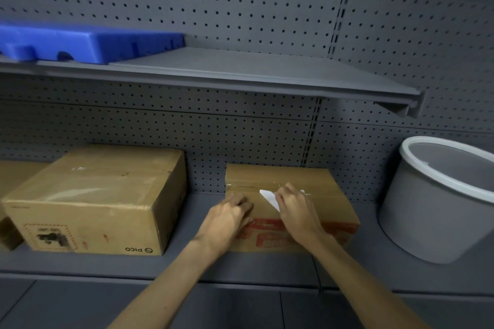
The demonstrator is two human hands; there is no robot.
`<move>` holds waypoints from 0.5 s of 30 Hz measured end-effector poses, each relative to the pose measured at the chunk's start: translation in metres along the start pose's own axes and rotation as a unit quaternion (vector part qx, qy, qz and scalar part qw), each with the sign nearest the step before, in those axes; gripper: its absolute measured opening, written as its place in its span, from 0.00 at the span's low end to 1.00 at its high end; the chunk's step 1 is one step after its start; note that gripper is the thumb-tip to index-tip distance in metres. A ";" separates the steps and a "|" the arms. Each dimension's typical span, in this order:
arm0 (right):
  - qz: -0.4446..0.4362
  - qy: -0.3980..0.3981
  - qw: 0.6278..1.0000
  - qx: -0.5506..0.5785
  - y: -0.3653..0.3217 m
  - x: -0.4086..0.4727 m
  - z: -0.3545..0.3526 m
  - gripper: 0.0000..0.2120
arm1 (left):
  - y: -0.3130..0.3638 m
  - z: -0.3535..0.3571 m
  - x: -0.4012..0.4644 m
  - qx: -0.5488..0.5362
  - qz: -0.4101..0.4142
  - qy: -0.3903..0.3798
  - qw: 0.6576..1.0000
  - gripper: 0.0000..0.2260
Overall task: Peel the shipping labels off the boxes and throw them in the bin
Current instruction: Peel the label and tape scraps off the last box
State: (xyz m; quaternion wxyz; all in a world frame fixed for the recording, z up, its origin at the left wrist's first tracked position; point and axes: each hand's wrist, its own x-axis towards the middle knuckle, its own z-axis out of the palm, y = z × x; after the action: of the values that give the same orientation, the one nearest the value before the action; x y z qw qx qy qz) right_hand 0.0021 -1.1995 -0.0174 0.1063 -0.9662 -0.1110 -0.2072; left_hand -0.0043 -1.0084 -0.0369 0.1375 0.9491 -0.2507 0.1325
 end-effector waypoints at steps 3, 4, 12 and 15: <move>-0.007 -0.033 0.999 0.003 -0.001 0.000 0.001 0.08 | 0.001 -0.002 0.000 -0.004 -0.002 -0.005 1.000 0.17; 0.014 -0.029 0.999 0.004 0.007 0.005 -0.004 0.07 | 0.001 -0.002 0.000 -0.005 -0.004 -0.006 1.000 0.17; 0.006 -0.001 0.997 0.072 0.005 -0.007 -0.027 0.22 | 0.001 -0.003 0.003 -0.004 -0.004 -0.017 1.000 0.17; 0.043 0.015 0.998 0.045 0.030 0.007 -0.037 0.12 | 0.001 -0.004 0.004 -0.008 -0.001 -0.016 1.000 0.17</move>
State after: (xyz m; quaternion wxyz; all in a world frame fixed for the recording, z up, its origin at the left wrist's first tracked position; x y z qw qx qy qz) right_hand 0.0022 -1.2366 0.0138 0.1600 -0.9611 -0.0765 -0.2115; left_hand -0.0023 -1.0098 -0.0316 0.1407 0.9503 -0.2527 0.1149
